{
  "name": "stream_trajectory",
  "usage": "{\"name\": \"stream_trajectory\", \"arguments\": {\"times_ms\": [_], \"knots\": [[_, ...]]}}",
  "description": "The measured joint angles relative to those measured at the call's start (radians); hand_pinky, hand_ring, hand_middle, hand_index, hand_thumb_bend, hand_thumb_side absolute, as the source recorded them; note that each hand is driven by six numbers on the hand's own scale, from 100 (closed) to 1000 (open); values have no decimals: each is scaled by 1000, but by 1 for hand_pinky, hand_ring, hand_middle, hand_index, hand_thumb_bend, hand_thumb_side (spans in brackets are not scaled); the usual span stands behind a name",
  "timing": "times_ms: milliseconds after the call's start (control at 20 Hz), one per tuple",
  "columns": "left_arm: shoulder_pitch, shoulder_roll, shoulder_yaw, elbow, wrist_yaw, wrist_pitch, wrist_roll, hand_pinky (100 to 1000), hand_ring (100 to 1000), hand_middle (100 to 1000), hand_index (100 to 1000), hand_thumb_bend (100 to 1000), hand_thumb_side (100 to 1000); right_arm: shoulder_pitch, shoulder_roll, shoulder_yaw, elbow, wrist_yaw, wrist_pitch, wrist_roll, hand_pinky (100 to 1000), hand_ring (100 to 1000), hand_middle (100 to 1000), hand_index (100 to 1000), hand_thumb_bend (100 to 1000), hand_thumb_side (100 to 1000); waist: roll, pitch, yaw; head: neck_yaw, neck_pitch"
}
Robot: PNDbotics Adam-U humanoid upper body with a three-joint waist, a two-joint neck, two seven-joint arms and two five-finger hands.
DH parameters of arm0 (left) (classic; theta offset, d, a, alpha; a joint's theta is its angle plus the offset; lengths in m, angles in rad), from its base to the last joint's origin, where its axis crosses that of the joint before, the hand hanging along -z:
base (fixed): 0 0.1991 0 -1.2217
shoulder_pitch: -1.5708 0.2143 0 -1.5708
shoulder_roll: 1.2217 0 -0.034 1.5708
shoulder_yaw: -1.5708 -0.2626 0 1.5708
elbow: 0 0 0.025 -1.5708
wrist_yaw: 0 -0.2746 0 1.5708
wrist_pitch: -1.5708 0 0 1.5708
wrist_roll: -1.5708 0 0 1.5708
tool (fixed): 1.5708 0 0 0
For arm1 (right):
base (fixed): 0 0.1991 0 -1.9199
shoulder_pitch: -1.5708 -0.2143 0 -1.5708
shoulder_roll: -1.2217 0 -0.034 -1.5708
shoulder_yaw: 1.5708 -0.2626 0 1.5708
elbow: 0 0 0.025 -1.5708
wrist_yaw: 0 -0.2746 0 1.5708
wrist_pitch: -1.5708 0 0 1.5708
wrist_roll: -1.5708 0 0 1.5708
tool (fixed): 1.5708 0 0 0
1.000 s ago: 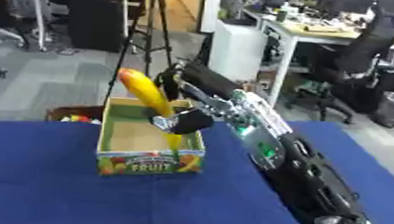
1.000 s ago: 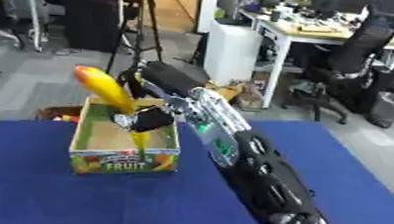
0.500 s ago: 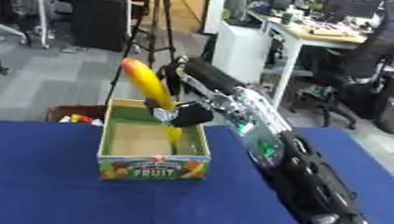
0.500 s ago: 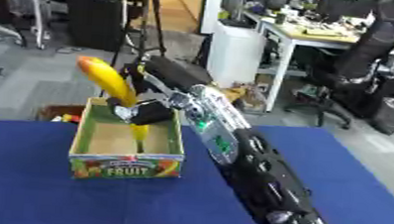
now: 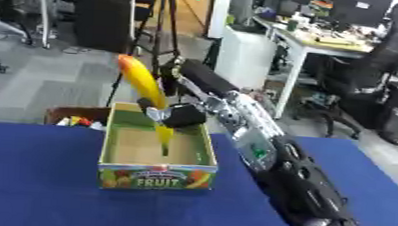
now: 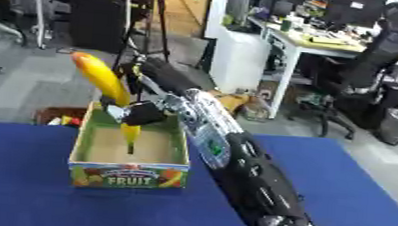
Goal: Pick up objects on the table and place them in the box.
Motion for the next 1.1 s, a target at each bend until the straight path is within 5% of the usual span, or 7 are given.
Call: {"name": "stream_trajectory", "arguments": {"times_ms": [1100], "knots": [[-50, 0, 0, 0, 30, 9, 2, 432, 640, 615, 858, 100, 978, -5, -53, 7, 79, 159, -53, -113, 394, 489, 401, 504, 100, 569, -6, 105, 100, -96, -79]]}}
